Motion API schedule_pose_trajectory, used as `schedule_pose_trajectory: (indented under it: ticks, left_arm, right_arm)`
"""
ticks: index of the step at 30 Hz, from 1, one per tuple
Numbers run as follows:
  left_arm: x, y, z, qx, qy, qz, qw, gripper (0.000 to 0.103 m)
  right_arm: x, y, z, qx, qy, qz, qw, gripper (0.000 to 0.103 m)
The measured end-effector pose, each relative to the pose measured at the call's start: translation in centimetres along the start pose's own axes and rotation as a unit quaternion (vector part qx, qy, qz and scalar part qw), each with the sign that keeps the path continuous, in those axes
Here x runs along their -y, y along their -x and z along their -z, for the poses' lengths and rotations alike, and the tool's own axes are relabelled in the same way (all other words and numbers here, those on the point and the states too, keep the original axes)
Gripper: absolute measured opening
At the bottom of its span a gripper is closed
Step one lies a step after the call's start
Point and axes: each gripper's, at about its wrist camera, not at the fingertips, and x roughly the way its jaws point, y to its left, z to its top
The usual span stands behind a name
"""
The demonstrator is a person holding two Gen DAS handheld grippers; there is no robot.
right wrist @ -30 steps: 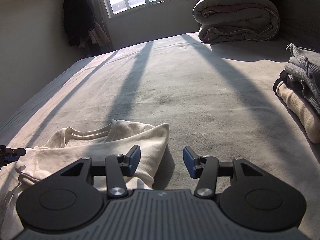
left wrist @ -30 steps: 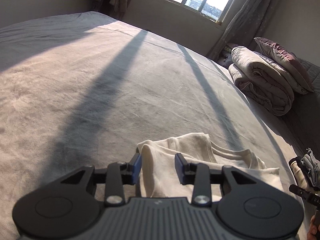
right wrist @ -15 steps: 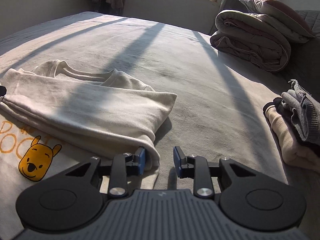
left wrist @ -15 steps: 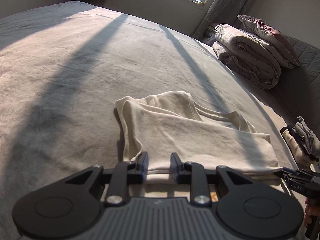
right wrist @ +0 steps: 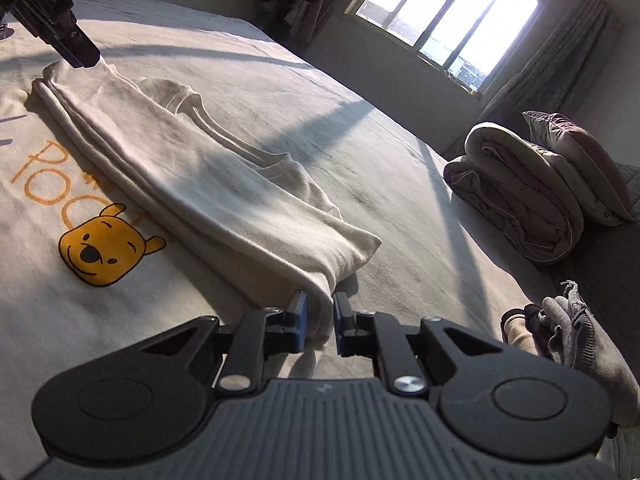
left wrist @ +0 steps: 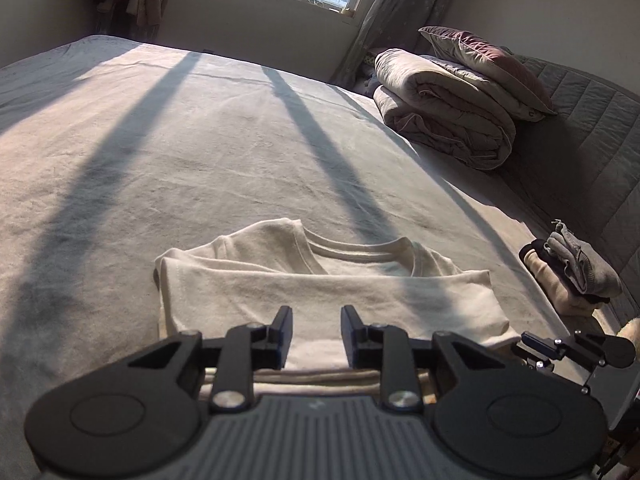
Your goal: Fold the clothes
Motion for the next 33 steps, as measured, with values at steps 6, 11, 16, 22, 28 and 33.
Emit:
schedule_pose_trajectory:
  ticks: [6, 11, 16, 22, 28, 33]
  left_arm:
    - [5.5, -5.7, -1.1, -0.058, -0.015, 0.087, 0.9944, 0.023]
    - [10.0, -10.9, -1.3, -0.090, -0.033, 0.143, 0.9851, 0.012]
    - [11.6, -15.4, -0.9, -0.120, -0.002, 0.188, 0.9749, 0.008]
    - [11.5, -18.1, -0.5, -0.121, 0.056, 0.200, 0.9707, 0.005]
    - [11.4, -18.9, 0.6, -0.087, 0.084, 0.185, 0.9752, 0.002]
    - [12.0, -16.5, 0.1, -0.073, 0.057, 0.183, 0.9788, 0.004]
  right_arm:
    - [0.6, -0.2, 0.5, 0.006, -0.008, -0.009, 1.000, 0.004]
    - [0.4, -0.6, 0.7, 0.012, -0.006, -0.015, 1.000, 0.003]
    - [0.6, -0.7, 0.9, 0.016, -0.006, -0.028, 0.999, 0.003]
    - [0.6, -0.6, 0.9, 0.009, -0.008, -0.042, 0.999, 0.003]
    - [0.6, 0.3, 0.4, -0.032, -0.017, -0.068, 0.997, 0.002]
    - [1.7, 0.7, 0.0, -0.028, -0.060, -0.079, 0.995, 0.002]
